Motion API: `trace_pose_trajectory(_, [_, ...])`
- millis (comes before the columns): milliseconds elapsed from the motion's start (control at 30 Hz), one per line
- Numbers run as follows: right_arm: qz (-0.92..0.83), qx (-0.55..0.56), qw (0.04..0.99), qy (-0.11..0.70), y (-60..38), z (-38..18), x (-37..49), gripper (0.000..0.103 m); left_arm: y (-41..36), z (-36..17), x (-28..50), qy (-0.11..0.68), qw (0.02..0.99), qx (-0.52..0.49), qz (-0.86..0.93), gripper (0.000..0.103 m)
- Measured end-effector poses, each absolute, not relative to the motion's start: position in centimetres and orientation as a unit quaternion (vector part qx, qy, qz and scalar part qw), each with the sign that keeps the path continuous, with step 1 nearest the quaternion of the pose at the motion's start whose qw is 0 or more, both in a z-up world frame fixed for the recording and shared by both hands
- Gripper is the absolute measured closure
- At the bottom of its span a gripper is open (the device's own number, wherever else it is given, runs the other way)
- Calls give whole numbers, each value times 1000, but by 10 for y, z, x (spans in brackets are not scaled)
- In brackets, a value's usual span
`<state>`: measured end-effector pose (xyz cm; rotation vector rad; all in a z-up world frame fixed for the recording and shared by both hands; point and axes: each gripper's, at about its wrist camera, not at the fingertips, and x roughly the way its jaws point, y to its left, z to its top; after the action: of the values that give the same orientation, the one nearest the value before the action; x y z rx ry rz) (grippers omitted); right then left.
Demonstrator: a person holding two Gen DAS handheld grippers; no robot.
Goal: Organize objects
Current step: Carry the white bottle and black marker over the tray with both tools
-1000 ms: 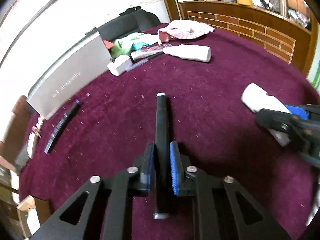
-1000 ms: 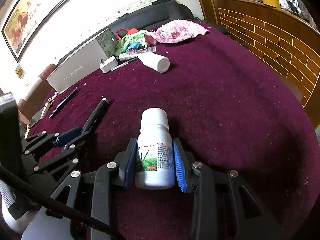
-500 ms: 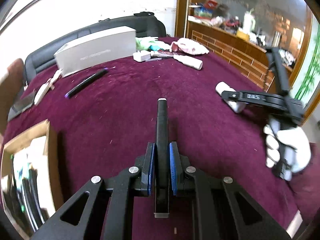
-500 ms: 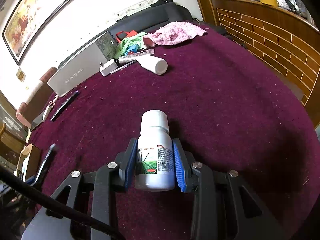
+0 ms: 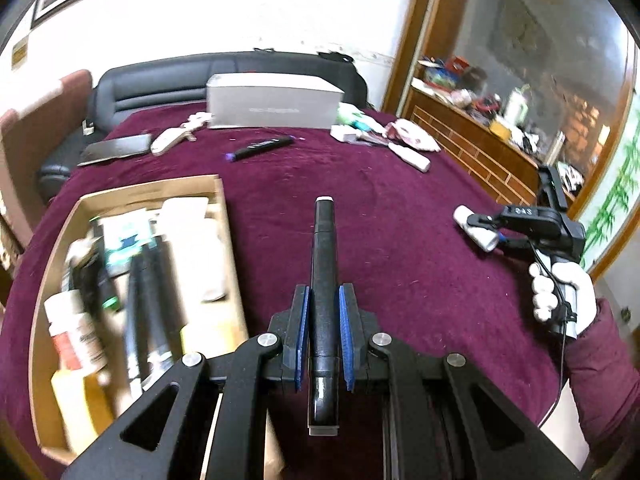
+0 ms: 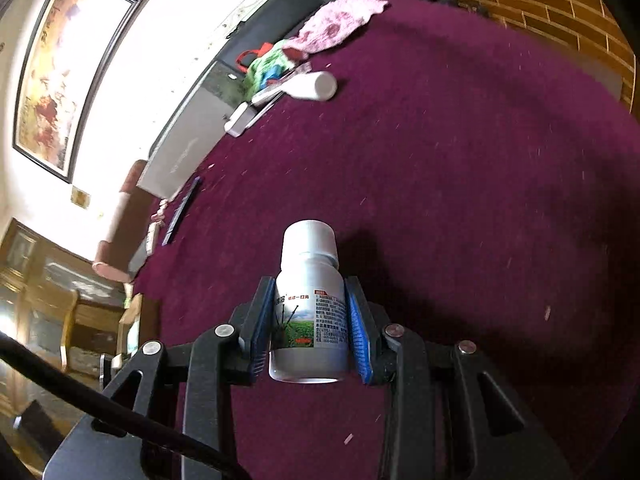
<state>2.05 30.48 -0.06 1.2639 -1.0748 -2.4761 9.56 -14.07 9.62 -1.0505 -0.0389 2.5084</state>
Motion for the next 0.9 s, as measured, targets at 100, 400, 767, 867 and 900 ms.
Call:
trace_pose_trajectory(100, [-826,422,97,-360,291,8,28,71,-164,99,106,-31,192,-369,909,91])
trace_pose_trajectory(400, [-822,432,170,-330,207,36,32,71,-235,97,120,-76,134,-353,923,91])
trace_pose_trajectory(767, [-796,471,269,-269,66,44,20,71,-282,74,111,-89,87,-355,927,91])
trace_pose_trajectory(867, [-788,481,292,-252,33,42,19,71,-287,67,111,-88,85,-360,925,91])
trace_pose_trajectory(900, [-785,483,299,-246,23,42,19,70,-288,63,109,-93,88,-364,922,91])
